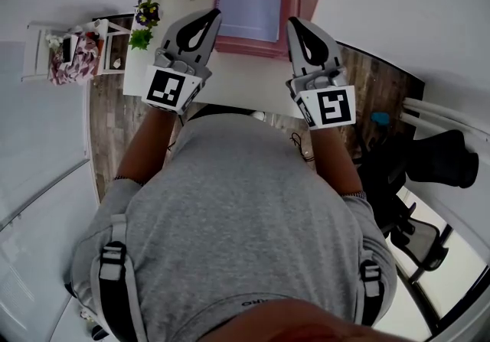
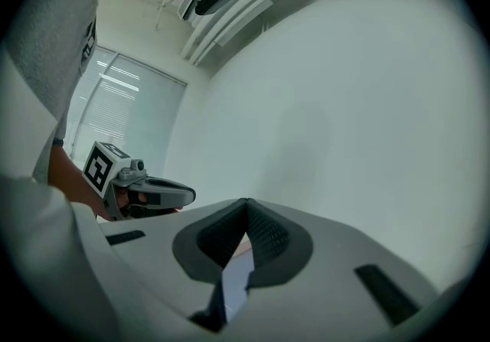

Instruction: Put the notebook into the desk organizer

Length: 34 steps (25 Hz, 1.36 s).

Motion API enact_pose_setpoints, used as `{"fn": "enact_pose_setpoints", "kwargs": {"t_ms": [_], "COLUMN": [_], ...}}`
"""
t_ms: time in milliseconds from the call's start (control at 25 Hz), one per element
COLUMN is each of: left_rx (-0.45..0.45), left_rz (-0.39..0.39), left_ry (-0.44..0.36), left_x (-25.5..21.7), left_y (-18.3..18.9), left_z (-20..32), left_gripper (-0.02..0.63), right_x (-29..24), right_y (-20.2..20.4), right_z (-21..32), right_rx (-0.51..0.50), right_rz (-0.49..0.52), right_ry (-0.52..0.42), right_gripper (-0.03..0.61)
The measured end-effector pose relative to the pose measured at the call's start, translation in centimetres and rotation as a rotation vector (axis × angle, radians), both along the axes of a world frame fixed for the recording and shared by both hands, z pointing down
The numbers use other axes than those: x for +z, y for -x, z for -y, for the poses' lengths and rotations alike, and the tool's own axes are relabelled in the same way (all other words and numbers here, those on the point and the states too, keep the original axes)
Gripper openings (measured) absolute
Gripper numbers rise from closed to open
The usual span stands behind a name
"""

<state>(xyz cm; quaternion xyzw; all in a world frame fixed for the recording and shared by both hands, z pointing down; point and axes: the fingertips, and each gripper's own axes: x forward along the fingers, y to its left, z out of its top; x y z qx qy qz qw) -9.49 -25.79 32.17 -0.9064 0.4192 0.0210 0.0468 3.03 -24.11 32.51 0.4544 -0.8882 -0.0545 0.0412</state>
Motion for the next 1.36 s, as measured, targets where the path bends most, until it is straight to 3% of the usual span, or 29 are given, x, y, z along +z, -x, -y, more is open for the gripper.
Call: {"fn": "enact_pose_setpoints", "kwargs": {"t_ms": [1360], "left_rx": [0.006], "left_rz": [0.018], "left_ry": [0.027], "left_x": [1.6], "left_y": [-1.2], "left_z": [-1.4], "left_gripper": [0.023], "right_x": [1.9], "right_y": [0.0], "right_z": [-1.3], "right_rx": [-0.021], "right_rz": [0.007], "right_ry": [0.039], "right_gripper": [0.006]}}
